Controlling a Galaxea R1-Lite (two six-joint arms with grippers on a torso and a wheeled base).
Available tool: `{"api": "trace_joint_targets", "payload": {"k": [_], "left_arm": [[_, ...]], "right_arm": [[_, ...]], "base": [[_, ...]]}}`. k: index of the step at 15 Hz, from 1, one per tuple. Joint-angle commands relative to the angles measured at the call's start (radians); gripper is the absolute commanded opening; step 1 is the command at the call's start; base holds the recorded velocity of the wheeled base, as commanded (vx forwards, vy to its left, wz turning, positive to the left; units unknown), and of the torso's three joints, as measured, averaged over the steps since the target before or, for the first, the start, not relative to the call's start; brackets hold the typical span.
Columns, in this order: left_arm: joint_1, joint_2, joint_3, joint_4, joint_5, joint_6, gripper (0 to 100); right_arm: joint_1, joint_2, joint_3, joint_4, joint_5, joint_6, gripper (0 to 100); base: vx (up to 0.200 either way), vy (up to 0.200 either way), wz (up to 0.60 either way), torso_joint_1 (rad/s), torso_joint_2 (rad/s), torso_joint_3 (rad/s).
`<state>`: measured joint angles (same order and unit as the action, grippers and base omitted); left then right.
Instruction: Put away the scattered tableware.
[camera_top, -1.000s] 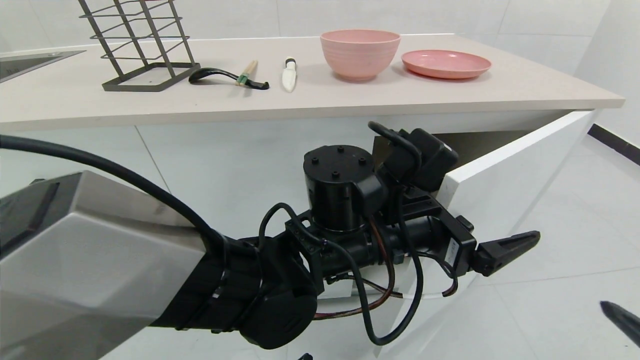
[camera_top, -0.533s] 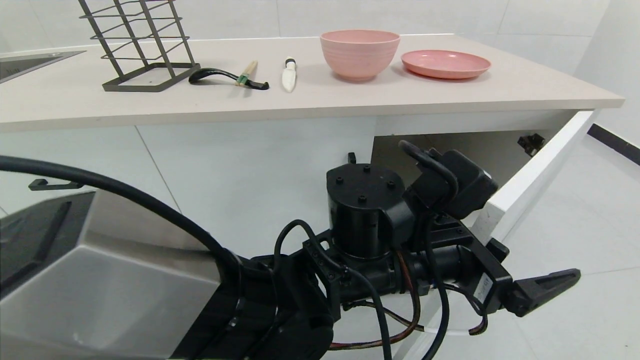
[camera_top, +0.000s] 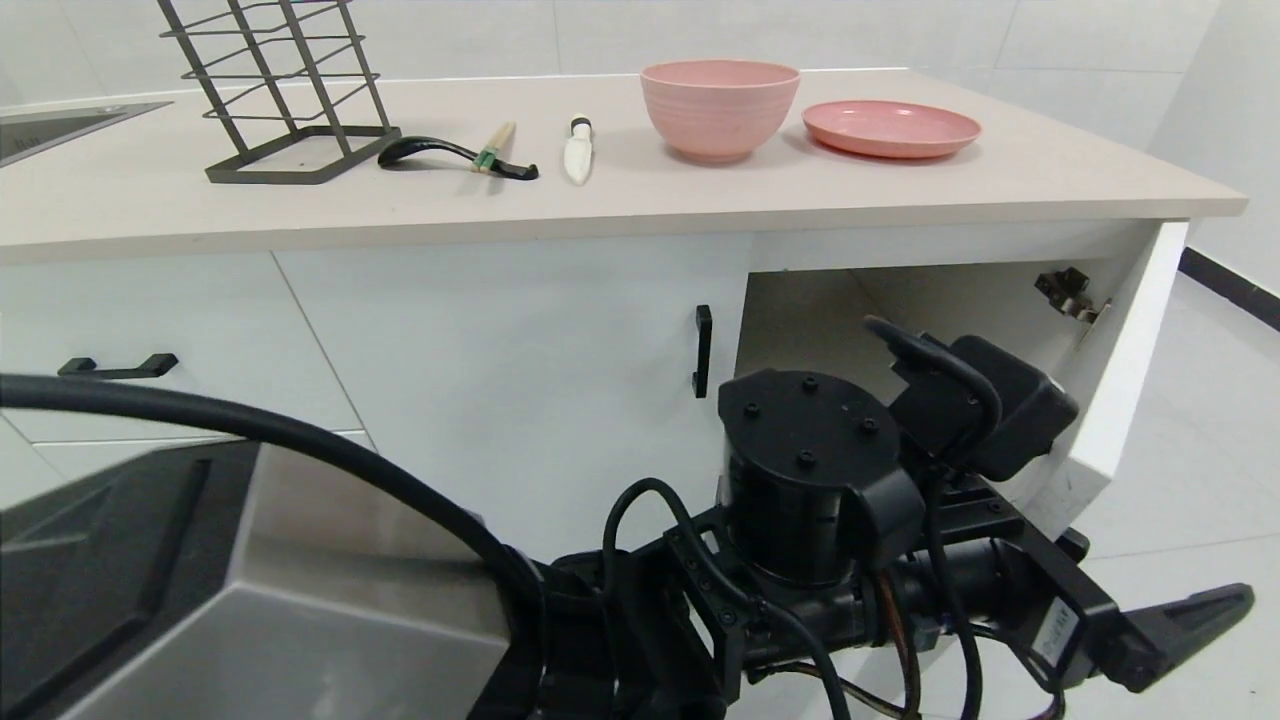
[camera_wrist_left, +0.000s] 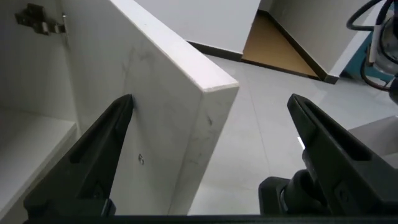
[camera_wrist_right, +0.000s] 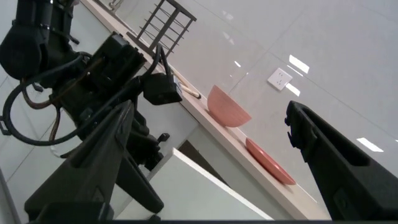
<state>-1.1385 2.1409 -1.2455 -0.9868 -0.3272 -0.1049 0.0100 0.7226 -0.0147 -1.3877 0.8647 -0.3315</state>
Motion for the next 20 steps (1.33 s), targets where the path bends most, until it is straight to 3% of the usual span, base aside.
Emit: {"api": "trace_joint_targets", "payload": {"k": [1,8,15,17,20], "left_arm": [[-0.004,0.047,-0.040,-0.001,0.010,-0.001,100],[-0.079,0.071,-0.054,-0.010,0.011,-0.024,100],[-0.125,0.156,-0.152,-0.015,0.011,-0.036,100],[-0.182,0.240,-0.245,-0.039,0.011,-0.061,100],[-0.245,0.255,-0.270,-0.058,0.013,-0.062,100]], "right_arm": [[-0.004,-0.009,0.001,0.004,0.000,0.000,100],[-0.021,-0.038,0.009,0.004,0.000,0.000,100],[-0.035,-0.043,0.004,0.004,-0.001,0.000,100],[-0.038,-0.043,0.002,0.004,0.000,0.000,100],[-0.050,-0.055,-0.008,0.001,-0.001,0.000,100]], "base": [[0.000,0.000,0.00,0.000,0.00,0.000],[0.000,0.000,0.00,0.000,0.00,0.000],[0.000,0.000,0.00,0.000,0.00,0.000],[0.000,0.000,0.00,0.000,0.00,0.000],[0.000,0.000,0.00,0.000,0.00,0.000]]}}
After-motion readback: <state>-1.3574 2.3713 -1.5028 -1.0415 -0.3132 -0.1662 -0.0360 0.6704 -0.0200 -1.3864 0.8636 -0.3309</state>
